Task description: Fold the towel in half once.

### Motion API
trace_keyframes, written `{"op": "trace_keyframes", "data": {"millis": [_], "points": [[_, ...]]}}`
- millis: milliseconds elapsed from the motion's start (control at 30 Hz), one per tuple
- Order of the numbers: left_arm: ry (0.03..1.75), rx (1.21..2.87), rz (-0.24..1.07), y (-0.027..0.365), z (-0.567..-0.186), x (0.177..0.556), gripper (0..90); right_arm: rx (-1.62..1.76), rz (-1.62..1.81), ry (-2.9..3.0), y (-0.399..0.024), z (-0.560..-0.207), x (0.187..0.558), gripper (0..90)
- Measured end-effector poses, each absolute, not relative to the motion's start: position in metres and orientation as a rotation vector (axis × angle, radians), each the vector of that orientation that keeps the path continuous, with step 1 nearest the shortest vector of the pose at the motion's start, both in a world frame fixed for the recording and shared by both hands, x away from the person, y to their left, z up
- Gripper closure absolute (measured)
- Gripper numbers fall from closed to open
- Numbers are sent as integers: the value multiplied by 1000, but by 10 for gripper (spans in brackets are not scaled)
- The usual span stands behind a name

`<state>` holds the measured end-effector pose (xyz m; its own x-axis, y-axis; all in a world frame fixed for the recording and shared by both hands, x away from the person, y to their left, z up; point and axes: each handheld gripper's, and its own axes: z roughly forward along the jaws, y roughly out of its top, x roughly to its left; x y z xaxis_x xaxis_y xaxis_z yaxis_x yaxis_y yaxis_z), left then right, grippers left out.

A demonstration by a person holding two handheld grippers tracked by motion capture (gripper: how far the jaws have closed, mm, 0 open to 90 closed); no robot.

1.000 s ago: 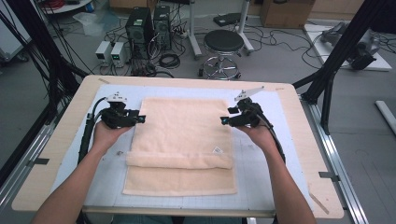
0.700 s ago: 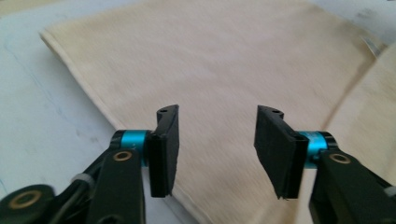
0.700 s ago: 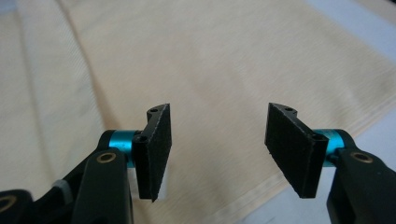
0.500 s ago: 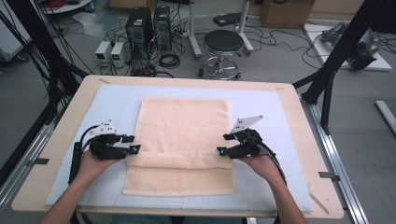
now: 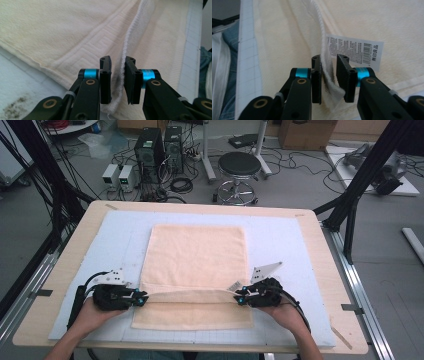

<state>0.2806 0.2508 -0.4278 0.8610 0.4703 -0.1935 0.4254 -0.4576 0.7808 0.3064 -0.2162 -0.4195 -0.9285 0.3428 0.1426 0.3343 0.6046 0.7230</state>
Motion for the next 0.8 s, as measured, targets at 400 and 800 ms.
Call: {"op": "trace_keyframes", "data": {"millis": [400, 800], "points": [[600, 2140, 158, 252, -424, 261, 860, 500, 1233, 2776, -219, -419, 290, 857], [526, 2145, 139, 251, -413, 235, 852, 441, 1236, 2784, -227, -413, 267, 848]]}}
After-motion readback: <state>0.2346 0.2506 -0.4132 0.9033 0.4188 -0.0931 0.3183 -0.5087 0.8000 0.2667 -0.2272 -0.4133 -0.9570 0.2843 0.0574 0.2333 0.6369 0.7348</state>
